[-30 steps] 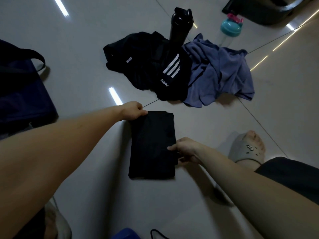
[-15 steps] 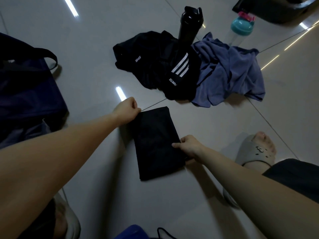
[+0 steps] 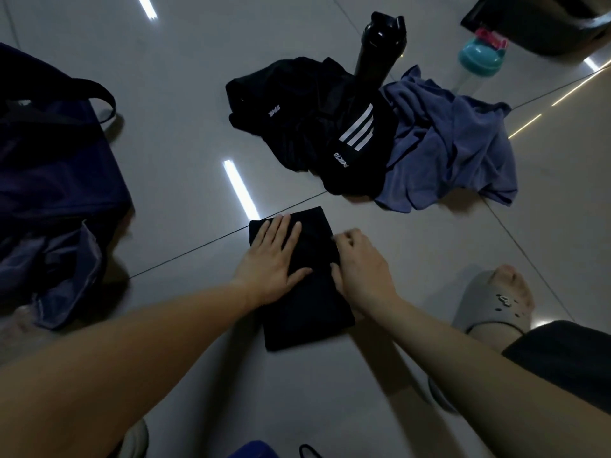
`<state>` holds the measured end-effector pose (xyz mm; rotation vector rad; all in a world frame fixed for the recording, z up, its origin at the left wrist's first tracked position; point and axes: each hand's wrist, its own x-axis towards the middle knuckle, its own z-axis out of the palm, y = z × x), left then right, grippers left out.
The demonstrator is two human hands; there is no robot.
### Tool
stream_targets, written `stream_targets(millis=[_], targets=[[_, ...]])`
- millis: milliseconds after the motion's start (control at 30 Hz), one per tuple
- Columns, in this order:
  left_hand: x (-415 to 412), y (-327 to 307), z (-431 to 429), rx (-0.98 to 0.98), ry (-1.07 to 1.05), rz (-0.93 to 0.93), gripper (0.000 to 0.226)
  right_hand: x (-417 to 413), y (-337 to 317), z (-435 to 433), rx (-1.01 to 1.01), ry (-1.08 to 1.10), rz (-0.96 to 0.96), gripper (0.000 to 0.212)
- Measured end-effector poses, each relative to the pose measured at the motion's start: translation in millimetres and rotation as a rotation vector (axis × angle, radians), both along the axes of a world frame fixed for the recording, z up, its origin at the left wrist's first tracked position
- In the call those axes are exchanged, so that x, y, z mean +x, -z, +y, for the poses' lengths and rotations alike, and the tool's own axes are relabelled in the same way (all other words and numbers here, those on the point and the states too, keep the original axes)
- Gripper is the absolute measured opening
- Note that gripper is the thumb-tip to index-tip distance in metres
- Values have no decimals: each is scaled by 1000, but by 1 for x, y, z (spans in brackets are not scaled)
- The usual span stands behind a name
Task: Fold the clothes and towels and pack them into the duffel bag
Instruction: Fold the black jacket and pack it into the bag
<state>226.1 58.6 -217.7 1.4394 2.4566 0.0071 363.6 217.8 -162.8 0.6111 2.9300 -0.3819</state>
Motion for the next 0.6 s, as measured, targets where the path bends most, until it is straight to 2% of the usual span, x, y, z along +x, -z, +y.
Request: stream_targets(millis=[33,100,167,267,367,500,600], targets=[[0,-1,0,-8,0,-24,96,-1,5,-3,1,-121,33,54],[0,-2,3,-20,-5,-58,100,3,19,-7,-7,-269,-37,65],[-4,-7,5,-21,-1,-102,99,10,29,-9,11,-287,-129,64],[-16,-19,6,44,-43,-184,84,6,24,-8,23,-296,-178,67],[-29,-28,3,81,-149,-131,71,-4,17,-7,-7,-276,-174,62],[-40,-42,3,-15,-204,-109,58,-8,10,-9,-83,-212,-139,52],[-45,-52,10,-113,-340,-182,61,-18,5,-5,-157,-137,-97,41]])
